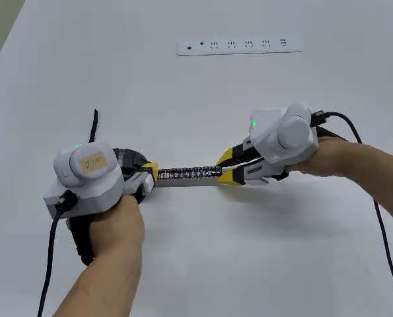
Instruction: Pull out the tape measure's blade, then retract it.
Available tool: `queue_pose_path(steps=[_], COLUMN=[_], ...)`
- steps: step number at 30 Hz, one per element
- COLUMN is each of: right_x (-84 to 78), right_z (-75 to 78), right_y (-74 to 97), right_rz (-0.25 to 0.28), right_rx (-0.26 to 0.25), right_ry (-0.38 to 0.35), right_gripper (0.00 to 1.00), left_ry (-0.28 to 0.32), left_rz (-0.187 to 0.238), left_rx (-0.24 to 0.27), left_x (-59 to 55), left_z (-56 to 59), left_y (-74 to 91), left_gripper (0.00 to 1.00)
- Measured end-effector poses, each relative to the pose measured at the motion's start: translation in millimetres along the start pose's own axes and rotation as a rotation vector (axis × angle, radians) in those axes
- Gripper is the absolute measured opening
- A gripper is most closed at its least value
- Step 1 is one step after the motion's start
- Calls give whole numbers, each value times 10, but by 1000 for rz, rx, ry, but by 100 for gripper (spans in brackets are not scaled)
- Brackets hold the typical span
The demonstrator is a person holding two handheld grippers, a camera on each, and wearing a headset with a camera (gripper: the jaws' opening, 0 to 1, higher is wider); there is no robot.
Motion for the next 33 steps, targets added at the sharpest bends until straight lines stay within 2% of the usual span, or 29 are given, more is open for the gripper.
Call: queue_pose_path(steps=[11,33], right_x=[121,420], right_z=[1,55], right_y=[-135,-513], right_rz=[8,25], right_rx=[-7,-22], right_ry=[7,34], right_gripper=[13,13], left_ry=[8,14], left_rz=[-2,-4], left_rx=[-1,-4], left_x=[-1,10], left_z=[-3,-9], left_y=[6,5], left_gripper=[60,60])
Point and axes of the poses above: the centre of the closed fingertips' face, and the gripper's own axes: y roughly backward along the fingers, z roughly to its right, x roughly out of its top, the point moved 8 cm from there along y, roughly backward along the fingers, and after that the axes turned 12 degrees about y, right-handed, at the moved point
